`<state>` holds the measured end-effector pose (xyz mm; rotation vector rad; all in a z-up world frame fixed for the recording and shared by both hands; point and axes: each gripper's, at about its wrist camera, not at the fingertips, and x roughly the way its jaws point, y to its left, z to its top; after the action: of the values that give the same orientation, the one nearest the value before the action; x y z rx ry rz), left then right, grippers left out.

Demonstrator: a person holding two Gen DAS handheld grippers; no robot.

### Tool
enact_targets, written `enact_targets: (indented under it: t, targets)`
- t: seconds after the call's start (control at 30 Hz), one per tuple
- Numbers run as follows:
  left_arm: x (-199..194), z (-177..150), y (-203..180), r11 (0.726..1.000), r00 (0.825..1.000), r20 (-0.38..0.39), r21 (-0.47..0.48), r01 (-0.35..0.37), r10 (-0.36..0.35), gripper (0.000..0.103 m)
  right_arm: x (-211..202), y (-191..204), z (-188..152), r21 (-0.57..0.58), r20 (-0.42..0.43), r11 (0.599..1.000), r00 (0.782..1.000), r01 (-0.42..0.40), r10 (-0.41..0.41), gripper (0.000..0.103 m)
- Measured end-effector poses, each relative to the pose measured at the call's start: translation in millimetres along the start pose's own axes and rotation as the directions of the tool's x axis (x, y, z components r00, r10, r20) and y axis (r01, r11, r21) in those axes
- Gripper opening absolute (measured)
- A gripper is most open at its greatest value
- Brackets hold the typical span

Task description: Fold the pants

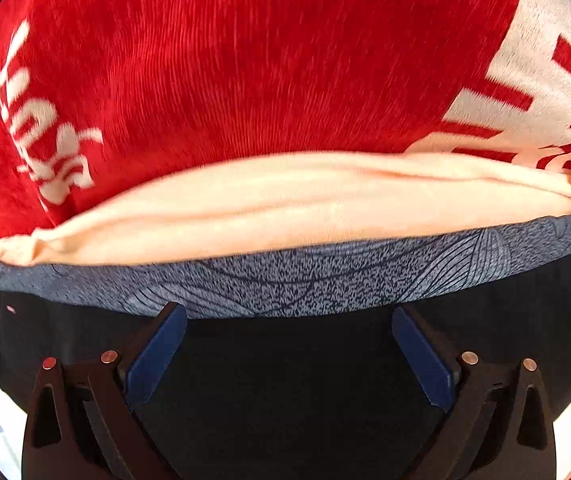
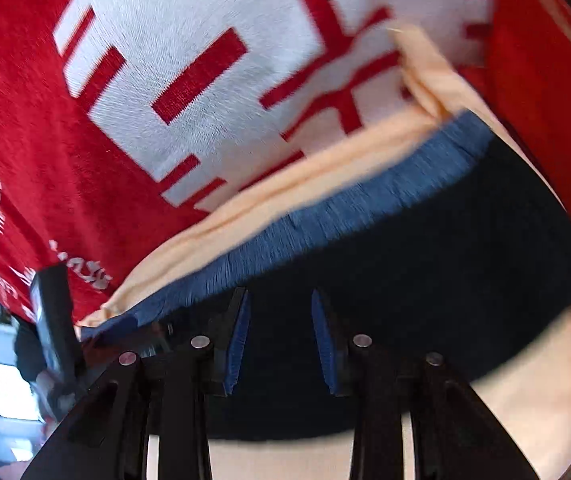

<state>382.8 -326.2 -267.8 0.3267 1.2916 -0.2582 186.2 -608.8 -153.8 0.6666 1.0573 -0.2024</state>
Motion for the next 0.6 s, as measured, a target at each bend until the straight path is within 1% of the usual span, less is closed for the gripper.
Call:
enact_targets:
  t: [0.1,0.13,0.2,0.23,0.3,0.33,0.37,0.4,0.43,0.47,0.5,0.57,0.6]
  targets:
    - [0.9,-4.0,1.1,0.999,1.000,0.011,-0.033,0.022,-0.021,0.103,24.0,0.4,14.2,-0.058,-0.033,0.997,0.998,0.059,-0.061,0.035]
    - [1.0,-4.6,1.0,0.999,1.000,0.011,-0.039,0.025,-0.024,0.103,29.0,-2.5,17.6,-0.072,-0.039,0.995,0.996,0.075,-0.078,0.033]
    - [0.7,-5.0,-1.8,0.999,1.000,0.014,-0.035,0.020,-0.020,0.103,31.1,-9.9,28.4,-0.071,-0.015,0.993,0.995,0.097,-0.098,0.030]
    - [0.1,-5.3,-4.0,1.000,1.000,0.018,-0.027,0.015,-0.015,0.103,29.4,-13.3,35.7,-0.071,0.012,0.985,0.988,0.156,-0.155,0.030]
    - [-1.4,-8.7,-8.9,1.000,1.000,0.028,-0.016,0.009,-0.008,0.103,26.3,-23.1,45.9,-0.041,0.038,0.972,0.973,0.230,-0.229,0.030]
    - [-2.0,-10.0,-10.2,1.000,1.000,0.029,-0.017,0.009,-0.009,0.103,23.2,-29.5,51.0,-0.008,0.039,0.969,0.968,0.247,-0.247,0.030]
    - [-2.7,-11.1,-10.6,1.000,1.000,0.026,-0.021,0.011,-0.011,0.103,20.0,-31.7,52.7,0.007,0.040,0.970,0.969,0.244,-0.244,0.030]
    - [-2.9,-11.3,-11.4,1.000,1.000,0.023,-0.026,0.014,-0.013,0.103,13.6,-31.5,52.3,0.012,0.045,0.971,0.970,0.237,-0.238,0.031]
    - [-2.9,-11.3,-11.0,0.999,1.000,0.020,-0.028,0.015,-0.015,0.103,6.3,-28.3,47.7,-0.001,0.048,0.972,0.971,0.235,-0.235,0.034]
    - [-3.3,-11.4,-11.4,1.000,1.000,0.019,-0.028,0.014,-0.014,0.103,0.3,-25.3,40.3,-0.018,0.043,0.974,0.974,0.224,-0.223,0.034]
    - [-4.5,-13.4,-10.8,1.000,1.000,0.021,-0.027,0.013,-0.012,0.103,-3.9,-22.4,32.0,-0.044,0.033,0.977,0.978,0.206,-0.205,0.034]
    - [-5.8,-14.3,-11.6,1.000,1.000,0.026,-0.023,0.011,-0.010,0.103,-11.0,-14.9,6.6,-0.075,0.012,0.976,0.979,0.205,-0.205,0.037]
    - [-6.0,-14.9,-12.6,1.000,1.000,0.028,-0.022,0.012,-0.011,0.103,-11.8,-12.6,-4.3,-0.090,0.005,0.972,0.976,0.216,-0.216,0.042]
